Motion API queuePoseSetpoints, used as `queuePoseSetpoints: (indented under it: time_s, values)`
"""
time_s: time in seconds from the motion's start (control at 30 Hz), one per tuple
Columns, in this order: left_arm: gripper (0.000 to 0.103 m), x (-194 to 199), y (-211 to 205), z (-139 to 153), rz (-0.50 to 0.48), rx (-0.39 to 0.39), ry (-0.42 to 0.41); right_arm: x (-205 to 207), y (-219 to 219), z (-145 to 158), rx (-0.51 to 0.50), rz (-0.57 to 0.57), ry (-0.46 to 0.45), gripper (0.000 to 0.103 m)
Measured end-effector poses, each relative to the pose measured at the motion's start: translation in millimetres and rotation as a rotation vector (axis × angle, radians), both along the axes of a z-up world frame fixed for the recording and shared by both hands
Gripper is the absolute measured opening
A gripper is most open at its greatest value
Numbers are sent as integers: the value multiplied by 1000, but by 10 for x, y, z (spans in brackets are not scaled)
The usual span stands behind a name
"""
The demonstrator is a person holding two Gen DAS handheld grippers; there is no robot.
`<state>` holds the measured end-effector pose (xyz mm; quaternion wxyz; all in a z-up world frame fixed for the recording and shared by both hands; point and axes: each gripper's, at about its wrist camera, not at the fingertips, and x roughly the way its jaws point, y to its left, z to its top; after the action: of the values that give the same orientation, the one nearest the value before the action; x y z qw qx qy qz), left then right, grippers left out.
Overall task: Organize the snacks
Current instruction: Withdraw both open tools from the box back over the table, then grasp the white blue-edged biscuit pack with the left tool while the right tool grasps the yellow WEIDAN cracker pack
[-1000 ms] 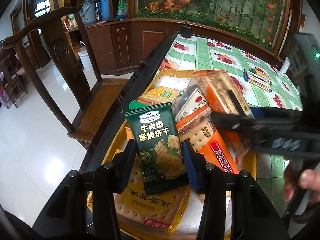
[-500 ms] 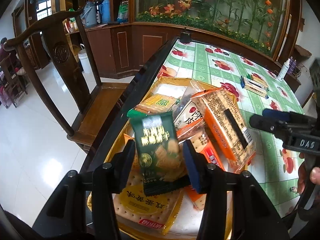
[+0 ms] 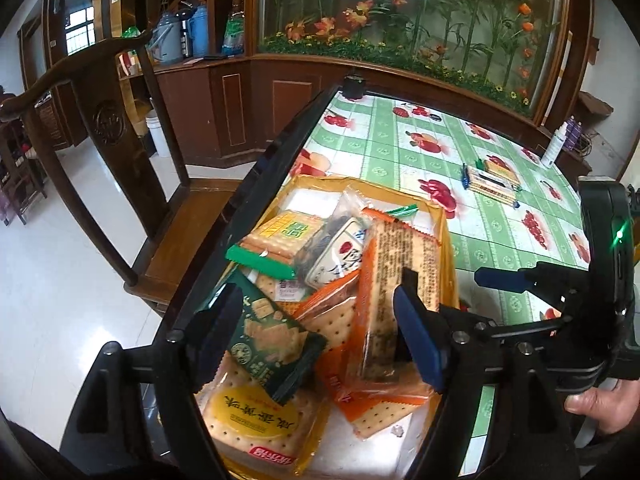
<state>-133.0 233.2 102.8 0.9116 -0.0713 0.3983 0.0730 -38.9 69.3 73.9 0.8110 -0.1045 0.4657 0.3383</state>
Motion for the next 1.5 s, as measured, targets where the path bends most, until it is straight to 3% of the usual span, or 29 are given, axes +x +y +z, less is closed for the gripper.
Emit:
queuePoseSetpoints:
  time_s: [0.57, 0.87, 1.23, 1.5]
  values:
    - [83, 379, -595, 38, -119, -42, 40, 168, -493, -5, 4, -97, 37, 73]
    - [85, 729, -1150, 57, -198, 6, 67, 420, -959, 64, 15, -187, 34, 74]
    - [86, 1494, -1790, -68, -226, -19, 145, 1059, -1855, -19, 13, -376, 64, 74]
    - [86, 2390, -2110, -218, -163, -43, 187, 1645, -2362, 6, 32, -525, 43, 74]
